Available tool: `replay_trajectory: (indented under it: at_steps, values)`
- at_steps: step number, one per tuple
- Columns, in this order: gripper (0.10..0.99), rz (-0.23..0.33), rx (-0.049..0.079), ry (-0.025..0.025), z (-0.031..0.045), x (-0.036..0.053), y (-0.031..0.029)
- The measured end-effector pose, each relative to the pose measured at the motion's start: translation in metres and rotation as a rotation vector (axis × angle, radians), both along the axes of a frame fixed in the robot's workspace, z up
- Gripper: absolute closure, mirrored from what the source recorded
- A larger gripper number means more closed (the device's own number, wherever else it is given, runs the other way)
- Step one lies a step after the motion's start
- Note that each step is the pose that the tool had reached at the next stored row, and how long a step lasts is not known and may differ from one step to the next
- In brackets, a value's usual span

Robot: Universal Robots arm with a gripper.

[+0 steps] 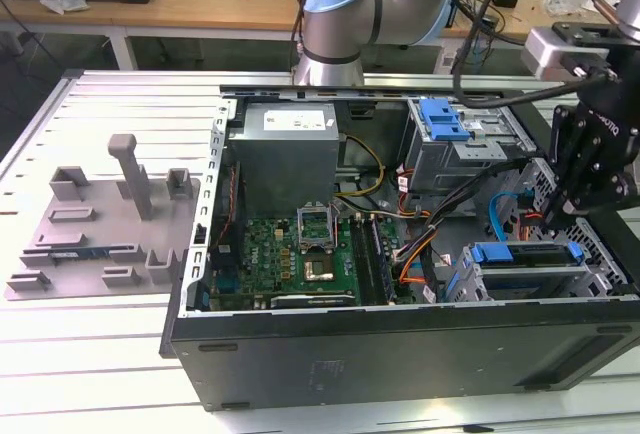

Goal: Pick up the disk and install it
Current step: 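Insert the first disk wire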

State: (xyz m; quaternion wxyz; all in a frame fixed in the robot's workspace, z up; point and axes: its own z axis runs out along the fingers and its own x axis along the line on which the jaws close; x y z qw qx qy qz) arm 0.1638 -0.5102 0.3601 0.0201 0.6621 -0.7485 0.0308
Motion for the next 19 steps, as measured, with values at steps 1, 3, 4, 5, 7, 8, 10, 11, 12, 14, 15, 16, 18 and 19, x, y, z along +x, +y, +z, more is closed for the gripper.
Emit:
replay_trajectory:
  at_steps: [1,3,4,5,7,8,10,11,12,14,15,16,18,19]
  values:
    - [0.922,0.009,0.01,-0.0007,-0.0003,-0.0001,-0.0013]
    - [0.922,0.02,0.02,-0.0016,-0.0008,-0.0002,-0.0079]
    - [0.922,0.021,0.021,-0.0017,-0.0009,-0.0002,-0.0114]
    - [0.922,0.022,0.022,-0.0017,-0.001,-0.0002,-0.0126]
    - [0.922,0.026,0.026,-0.0017,-0.0014,-0.0002,-0.0148]
    - [0.922,0.027,0.029,-0.0017,-0.0017,-0.0002,-0.0158]
    - [0.922,0.03,0.036,-0.0017,-0.002,-0.0002,-0.0178]
    - [0.922,0.032,0.038,-0.0017,-0.0021,-0.0002,-0.0183]
    - [0.922,0.033,0.038,-0.0017,-0.0021,-0.0002,-0.0184]
    - [0.922,0.033,0.039,-0.0018,-0.0021,-0.0002,-0.0184]
    - [0.922,0.033,0.039,-0.0018,-0.0021,-0.0002,-0.0184]
    - [0.922,0.033,0.038,-0.0018,-0.0021,-0.0002,-0.0184]
    - [0.922,0.033,0.038,-0.0017,-0.0021,-0.0002,-0.0184]
    - [0.922,0.035,0.039,-0.0017,-0.0022,-0.0002,-0.0184]
